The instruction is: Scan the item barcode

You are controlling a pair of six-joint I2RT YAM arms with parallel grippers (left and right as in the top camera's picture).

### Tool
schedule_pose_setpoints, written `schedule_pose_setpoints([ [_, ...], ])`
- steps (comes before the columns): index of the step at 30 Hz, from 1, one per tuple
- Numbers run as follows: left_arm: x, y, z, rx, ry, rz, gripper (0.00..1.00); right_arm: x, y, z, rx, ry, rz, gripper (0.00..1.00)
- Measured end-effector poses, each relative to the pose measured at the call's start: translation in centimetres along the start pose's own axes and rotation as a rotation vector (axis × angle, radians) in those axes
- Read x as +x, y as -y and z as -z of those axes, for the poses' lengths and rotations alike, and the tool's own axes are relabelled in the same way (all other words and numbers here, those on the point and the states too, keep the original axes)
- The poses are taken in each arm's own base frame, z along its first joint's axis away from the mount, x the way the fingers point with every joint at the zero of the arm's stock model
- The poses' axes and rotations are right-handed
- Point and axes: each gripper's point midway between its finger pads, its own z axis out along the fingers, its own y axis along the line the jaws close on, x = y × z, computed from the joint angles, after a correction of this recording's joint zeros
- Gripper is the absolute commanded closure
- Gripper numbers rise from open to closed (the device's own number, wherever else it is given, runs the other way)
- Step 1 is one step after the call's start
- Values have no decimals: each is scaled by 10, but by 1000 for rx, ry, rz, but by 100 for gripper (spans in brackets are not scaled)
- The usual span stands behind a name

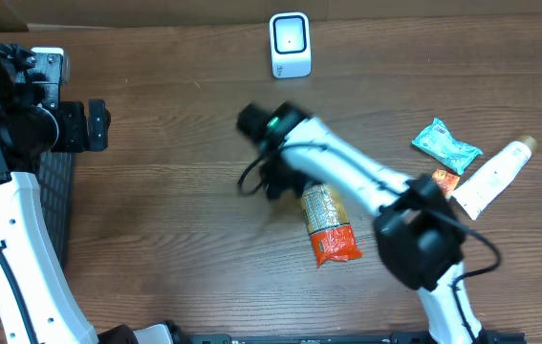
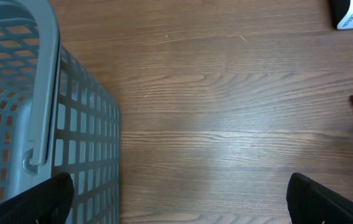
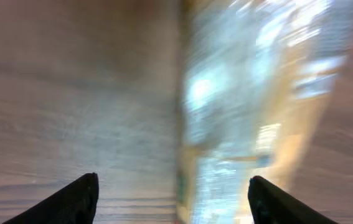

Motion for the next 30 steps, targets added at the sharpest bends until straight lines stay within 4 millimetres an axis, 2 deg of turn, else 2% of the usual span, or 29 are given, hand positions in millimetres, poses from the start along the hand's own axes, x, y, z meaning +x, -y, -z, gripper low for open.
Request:
schedule_pose_setpoints([
  [1, 0, 0, 0, 0, 0, 0, 0, -10, 12, 12, -40, 21, -24, 17],
  [3, 0, 0, 0, 0, 0, 0, 0, -21, 30, 27, -93, 44, -51, 17],
  [6, 0, 0, 0, 0, 0, 0, 0, -32, 69, 47, -205, 57, -93, 17],
  [10, 0, 0, 0, 0, 0, 0, 0, -37, 94, 46, -319, 40, -94, 17],
  [13, 0, 0, 0, 0, 0, 0, 0, -30, 96, 30, -378, 4, -69, 17],
  [19, 0, 0, 0, 0, 0, 0, 0, -8, 82, -10, -429, -68, -16, 17],
  [23, 0, 0, 0, 0, 0, 0, 0, 4, 79, -29, -437, -101, -7, 17],
  [28, 0, 0, 0, 0, 0, 0, 0, 26, 79, -49, -432, -163, -7, 26],
  [30, 0, 0, 0, 0, 0, 0, 0, 35, 80, -55, -430, -192, -9, 25],
])
